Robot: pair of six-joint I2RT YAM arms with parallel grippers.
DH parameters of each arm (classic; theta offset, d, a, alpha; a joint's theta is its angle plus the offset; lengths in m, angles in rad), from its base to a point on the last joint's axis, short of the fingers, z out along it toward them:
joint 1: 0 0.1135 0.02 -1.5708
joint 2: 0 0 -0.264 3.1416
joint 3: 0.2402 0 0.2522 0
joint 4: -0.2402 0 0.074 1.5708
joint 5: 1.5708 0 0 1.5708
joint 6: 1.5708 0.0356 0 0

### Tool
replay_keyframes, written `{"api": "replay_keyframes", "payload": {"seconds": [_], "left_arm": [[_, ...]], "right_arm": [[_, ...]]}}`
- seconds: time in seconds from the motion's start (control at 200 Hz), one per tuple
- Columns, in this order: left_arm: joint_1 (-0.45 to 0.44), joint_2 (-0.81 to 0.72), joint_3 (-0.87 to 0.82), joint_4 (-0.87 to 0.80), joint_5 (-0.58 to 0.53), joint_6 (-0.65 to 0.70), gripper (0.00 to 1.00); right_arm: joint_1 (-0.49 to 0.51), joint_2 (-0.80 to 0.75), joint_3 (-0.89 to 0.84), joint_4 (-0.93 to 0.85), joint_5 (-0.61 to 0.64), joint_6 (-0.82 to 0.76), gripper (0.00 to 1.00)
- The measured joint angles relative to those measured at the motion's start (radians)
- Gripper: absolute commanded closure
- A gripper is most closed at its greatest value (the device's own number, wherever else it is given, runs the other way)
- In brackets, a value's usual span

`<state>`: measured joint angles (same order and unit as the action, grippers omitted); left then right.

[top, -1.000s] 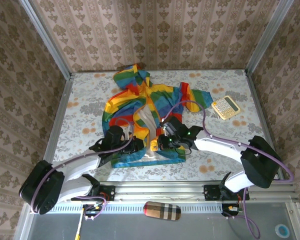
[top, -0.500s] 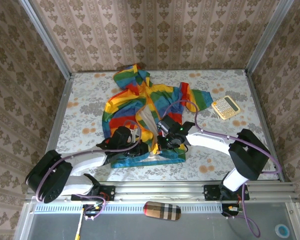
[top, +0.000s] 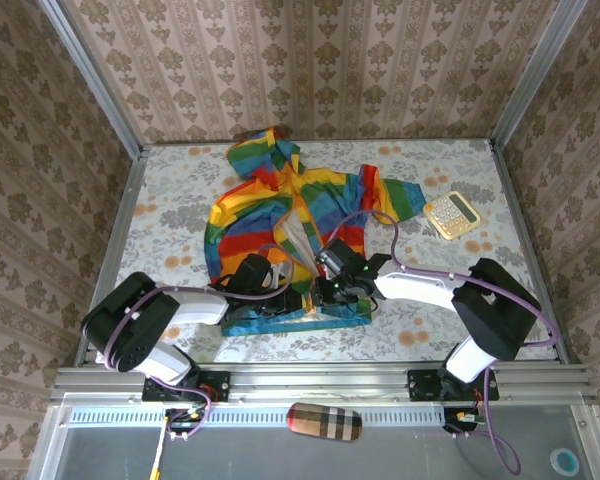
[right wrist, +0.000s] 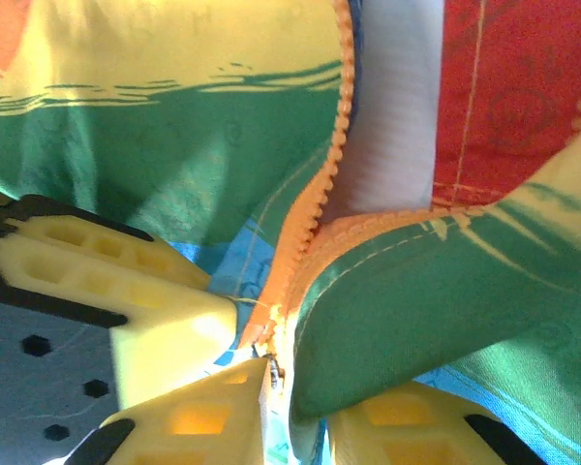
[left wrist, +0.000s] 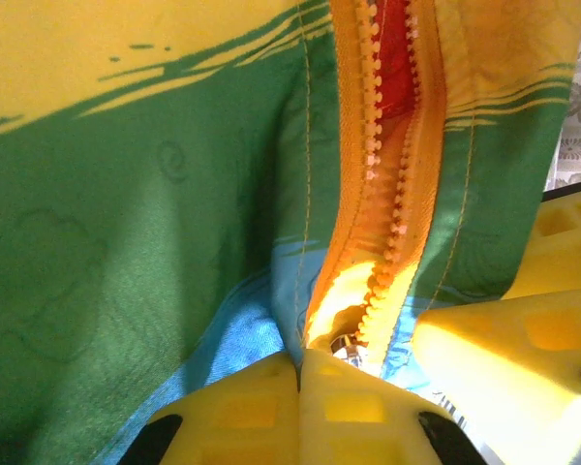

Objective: Zip up the jacket

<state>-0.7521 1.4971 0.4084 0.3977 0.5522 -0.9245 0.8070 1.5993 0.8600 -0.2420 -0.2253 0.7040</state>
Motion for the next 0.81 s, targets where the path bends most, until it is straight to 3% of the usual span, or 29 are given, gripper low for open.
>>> {"api": "replay_keyframes", "payload": {"seconds": [0.285, 0.47, 0.545, 0.805], "left_arm": [[0.0, 0.011, -0.001, 0.009, -0.003, -0.001, 1.0], [0.002, 0.011, -0.003, 0.014, -0.003, 0.0, 1.0], [0.013, 0.002, -0.004, 0.006, -0.003, 0.002, 1.0], [0.116, -0.297, -0.014, -0.142, -0.034, 0.063, 1.0]], "right_arm": [[0.0, 0.0, -0.031, 0.039, -0.037, 0.007, 0.79], [0.0, 0.016, -0.039, 0.06, -0.061, 0.008, 1.0], [0.0, 0.016, -0.039, 0.06, -0.06, 0.006, 1.0], [0.0, -0.048, 0.034, 0.016, -0.011, -0.121, 1.0]]}}
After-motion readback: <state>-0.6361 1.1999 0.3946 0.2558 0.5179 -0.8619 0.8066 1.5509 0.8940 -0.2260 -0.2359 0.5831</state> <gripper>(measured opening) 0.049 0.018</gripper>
